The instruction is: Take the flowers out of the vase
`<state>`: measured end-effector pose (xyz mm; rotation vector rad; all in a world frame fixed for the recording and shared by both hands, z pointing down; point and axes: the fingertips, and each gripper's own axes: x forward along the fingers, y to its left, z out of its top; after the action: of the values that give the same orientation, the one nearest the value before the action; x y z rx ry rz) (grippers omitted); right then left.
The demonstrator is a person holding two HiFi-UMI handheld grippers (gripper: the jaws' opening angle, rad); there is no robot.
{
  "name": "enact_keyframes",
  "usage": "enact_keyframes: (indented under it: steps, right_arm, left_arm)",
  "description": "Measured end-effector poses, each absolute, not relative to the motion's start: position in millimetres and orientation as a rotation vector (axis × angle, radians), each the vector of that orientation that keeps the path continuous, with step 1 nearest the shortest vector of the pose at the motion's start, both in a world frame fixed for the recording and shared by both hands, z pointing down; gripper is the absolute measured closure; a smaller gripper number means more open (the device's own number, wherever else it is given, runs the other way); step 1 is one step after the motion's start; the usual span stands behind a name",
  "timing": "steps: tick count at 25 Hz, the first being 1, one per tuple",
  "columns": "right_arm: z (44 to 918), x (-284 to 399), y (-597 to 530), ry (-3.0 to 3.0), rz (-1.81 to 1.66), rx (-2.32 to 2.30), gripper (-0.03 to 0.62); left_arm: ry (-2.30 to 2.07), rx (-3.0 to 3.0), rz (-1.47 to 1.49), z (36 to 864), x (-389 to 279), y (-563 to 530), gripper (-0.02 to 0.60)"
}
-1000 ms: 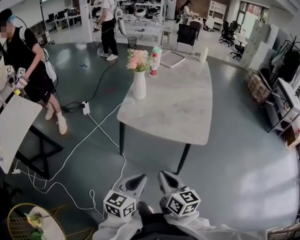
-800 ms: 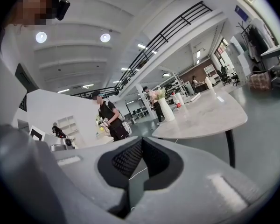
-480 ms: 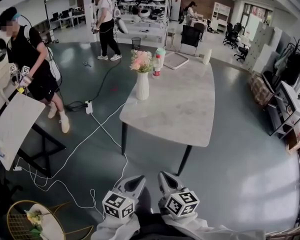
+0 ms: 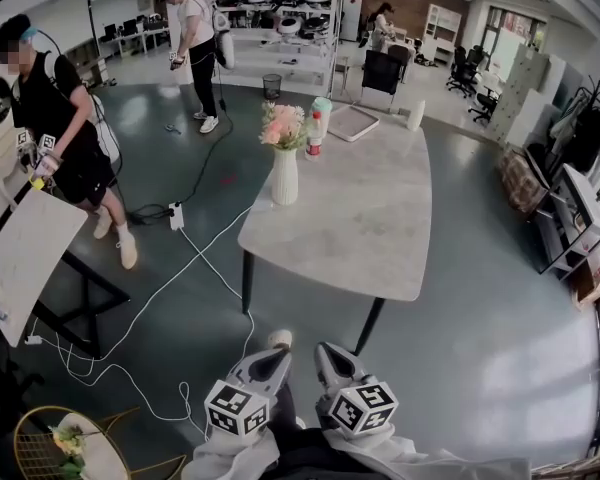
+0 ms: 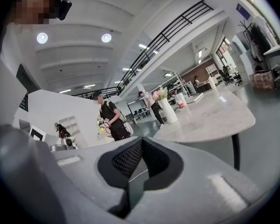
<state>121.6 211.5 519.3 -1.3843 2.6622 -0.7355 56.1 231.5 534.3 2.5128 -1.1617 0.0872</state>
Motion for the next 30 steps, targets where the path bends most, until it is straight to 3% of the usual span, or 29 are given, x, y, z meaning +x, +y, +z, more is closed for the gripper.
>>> enact_keyframes:
  steps: [30]
  right_arm:
    - [525.0,51.1,-14.3,2.699,-0.799,-1.362,0.594]
  left_arm:
    - [-1.177,2.463,0.094,541.7,-11.8,2.1,0.577]
